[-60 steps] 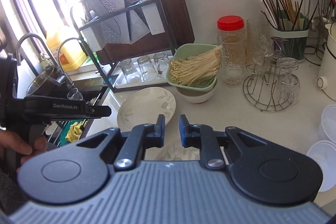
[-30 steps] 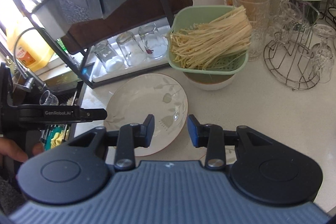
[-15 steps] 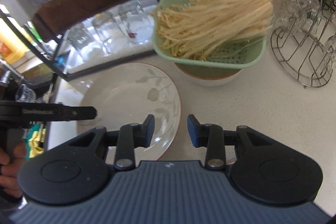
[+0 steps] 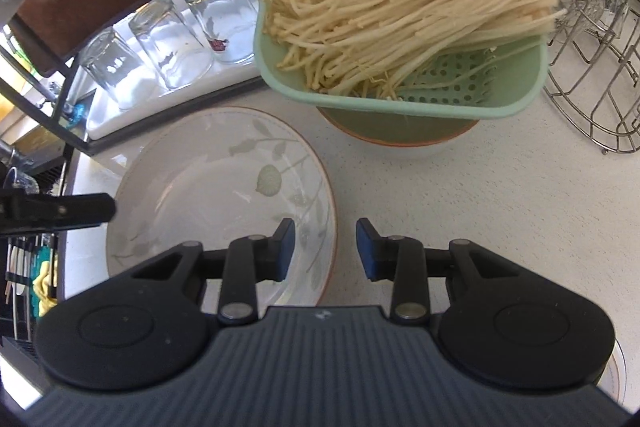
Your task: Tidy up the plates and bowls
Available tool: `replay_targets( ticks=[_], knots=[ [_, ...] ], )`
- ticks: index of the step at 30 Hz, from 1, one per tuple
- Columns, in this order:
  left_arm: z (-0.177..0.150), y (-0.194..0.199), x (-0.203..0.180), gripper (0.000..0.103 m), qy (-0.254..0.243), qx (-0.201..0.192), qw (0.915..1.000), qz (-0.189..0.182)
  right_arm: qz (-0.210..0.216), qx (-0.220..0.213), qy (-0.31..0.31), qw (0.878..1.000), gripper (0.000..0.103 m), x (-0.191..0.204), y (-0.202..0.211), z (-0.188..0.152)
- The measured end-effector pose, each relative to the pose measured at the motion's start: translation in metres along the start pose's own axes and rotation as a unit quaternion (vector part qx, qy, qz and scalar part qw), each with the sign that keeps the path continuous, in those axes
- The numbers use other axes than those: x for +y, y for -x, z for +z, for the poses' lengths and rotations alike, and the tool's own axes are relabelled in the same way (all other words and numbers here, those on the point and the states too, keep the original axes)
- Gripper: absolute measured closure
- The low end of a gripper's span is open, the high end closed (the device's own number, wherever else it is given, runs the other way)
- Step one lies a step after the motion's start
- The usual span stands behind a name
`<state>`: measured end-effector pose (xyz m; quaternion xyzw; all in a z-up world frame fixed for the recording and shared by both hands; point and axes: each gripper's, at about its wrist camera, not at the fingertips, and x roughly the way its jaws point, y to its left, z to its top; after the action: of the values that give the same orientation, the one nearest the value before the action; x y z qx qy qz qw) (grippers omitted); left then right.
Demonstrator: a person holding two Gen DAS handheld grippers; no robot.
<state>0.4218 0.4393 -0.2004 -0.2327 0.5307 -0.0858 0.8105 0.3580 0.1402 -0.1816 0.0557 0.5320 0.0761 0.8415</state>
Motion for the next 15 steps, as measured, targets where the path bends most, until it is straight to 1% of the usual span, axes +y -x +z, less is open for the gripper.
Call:
replay_targets(
  ticks=[4, 6, 8, 10, 12, 13, 15],
  knots=[
    [0.004, -0.013, 0.011, 0.056, 0.006, 0.014, 0.9998, 0.008, 0.004, 0.007, -0.005, 1.000, 0.067, 0.001, -0.008, 0.004],
    [0.006, -0.020, 0.011, 0.059, -0.002, 0.020, 0.9997, 0.011, 0.008, 0.014, -0.004, 1.000, 0.067, 0.002, -0.014, 0.006],
    [0.008, -0.026, 0.008, 0.061, -0.021, 0.029, 0.9993, 0.014, 0.011, 0.020, -0.008, 1.000, 0.070, 0.002, -0.016, 0.007],
    [0.010, -0.032, 0.006, 0.063, -0.034, 0.037, 0.9986, 0.014, 0.019, 0.026, -0.009, 0.999, 0.074, 0.002, -0.016, 0.006],
    [0.011, -0.039, 0.004, 0.066, -0.038, 0.044, 0.9982, 0.011, 0.020, 0.025, -0.003, 0.999, 0.075, 0.004, -0.018, 0.007],
    [0.012, -0.042, 0.004, 0.067, -0.034, 0.049, 0.9982, 0.010, 0.021, 0.024, -0.003, 0.999, 0.075, 0.004, -0.018, 0.008],
    [0.013, -0.049, 0.006, 0.070, -0.012, 0.065, 0.9978, -0.004, 0.023, 0.023, -0.006, 0.999, 0.075, 0.004, -0.019, 0.009]
  ],
)
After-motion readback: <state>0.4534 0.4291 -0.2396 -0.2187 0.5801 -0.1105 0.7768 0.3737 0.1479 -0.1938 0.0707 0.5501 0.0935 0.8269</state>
